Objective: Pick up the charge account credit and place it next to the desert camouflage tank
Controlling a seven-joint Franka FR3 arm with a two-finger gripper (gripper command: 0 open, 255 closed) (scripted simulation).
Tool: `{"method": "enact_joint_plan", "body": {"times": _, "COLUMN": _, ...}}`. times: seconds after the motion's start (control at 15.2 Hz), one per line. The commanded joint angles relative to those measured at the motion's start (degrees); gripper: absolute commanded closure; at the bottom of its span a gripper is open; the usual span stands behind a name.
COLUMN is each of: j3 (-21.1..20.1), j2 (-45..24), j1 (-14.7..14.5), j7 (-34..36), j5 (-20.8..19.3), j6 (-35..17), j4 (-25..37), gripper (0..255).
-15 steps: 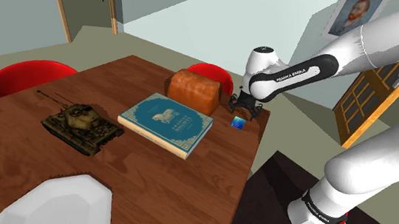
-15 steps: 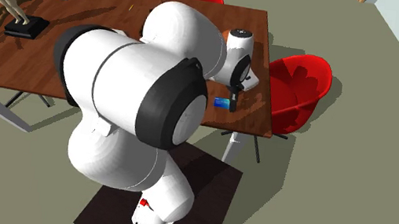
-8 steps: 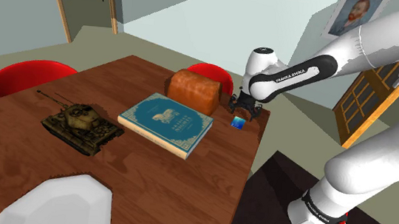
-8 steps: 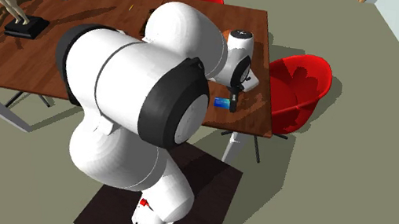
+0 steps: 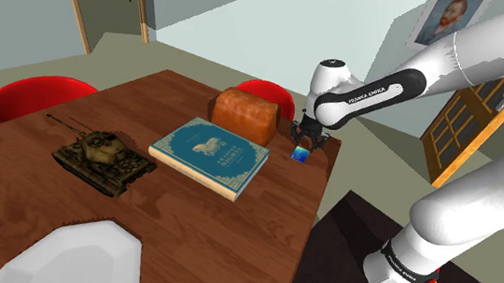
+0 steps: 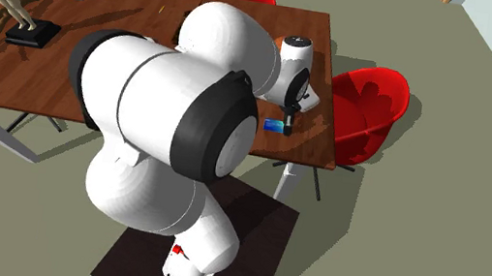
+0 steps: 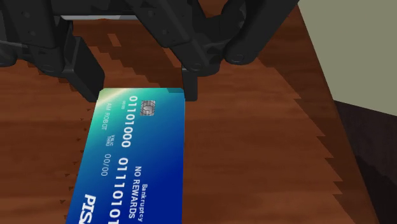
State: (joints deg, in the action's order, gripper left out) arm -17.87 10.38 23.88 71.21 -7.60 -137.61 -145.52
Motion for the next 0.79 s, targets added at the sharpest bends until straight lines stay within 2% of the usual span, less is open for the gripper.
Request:
{"method": "enact_joint_plan", "body": {"times": 0.0, "j3": 0.1, "j2": -0.2, "j1": 0.1, "j7": 0.0, "j5": 0.0, "j6": 0.0, "j4": -0.1, "gripper": 255}}
{"method": "enact_joint_plan", "body": {"times": 0.73, "j3": 0.9, "j2": 5.3, "j1": -0.8, "j7": -2.9, "j5": 2.8, "j6": 8.4, "j4": 3.2, "gripper": 255}}
